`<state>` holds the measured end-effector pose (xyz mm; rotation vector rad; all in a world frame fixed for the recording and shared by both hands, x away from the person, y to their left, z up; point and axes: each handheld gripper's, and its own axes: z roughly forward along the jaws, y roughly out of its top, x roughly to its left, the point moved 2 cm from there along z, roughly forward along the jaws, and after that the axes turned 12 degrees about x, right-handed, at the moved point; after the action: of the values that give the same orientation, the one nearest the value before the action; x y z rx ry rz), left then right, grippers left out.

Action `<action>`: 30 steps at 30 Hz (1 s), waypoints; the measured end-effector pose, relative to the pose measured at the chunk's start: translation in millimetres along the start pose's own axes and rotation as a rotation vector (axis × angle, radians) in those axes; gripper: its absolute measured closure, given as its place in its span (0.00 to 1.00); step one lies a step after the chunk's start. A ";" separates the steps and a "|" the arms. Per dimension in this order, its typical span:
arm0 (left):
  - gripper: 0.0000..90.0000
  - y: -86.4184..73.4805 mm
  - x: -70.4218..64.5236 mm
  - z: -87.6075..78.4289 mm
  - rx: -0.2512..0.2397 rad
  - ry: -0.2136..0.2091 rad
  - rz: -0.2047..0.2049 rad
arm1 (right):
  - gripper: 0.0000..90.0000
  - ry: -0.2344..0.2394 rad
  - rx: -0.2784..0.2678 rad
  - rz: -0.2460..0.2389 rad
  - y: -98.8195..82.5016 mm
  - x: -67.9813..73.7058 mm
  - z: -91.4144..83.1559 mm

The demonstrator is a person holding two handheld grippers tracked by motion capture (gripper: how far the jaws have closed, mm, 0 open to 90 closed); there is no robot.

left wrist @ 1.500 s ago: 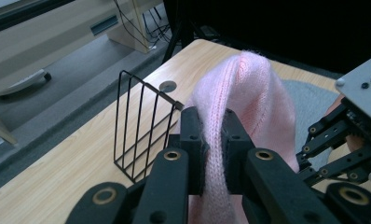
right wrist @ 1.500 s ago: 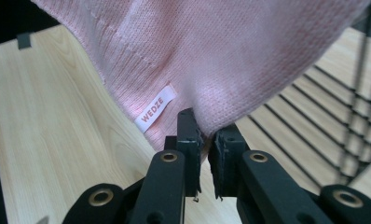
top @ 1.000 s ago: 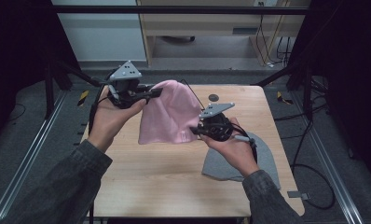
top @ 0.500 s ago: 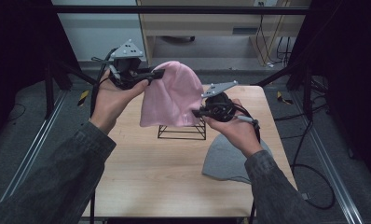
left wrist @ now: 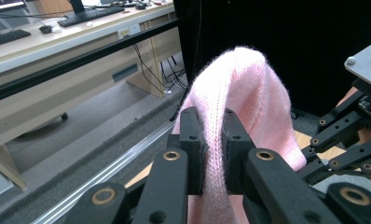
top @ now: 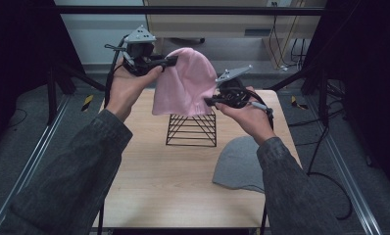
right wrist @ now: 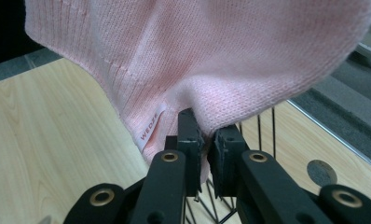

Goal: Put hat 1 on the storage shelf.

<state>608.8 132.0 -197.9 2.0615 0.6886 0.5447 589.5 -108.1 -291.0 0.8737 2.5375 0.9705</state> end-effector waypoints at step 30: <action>0.89 -22.8 17.7 54.5 -0.034 -0.015 -0.026 | 0.93 -0.122 0.020 0.014 -15.0 -16.6 28.4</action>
<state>648.8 121.5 -243.6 2.0208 0.6914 0.5219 608.8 -113.1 -321.1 0.9281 2.4453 0.8688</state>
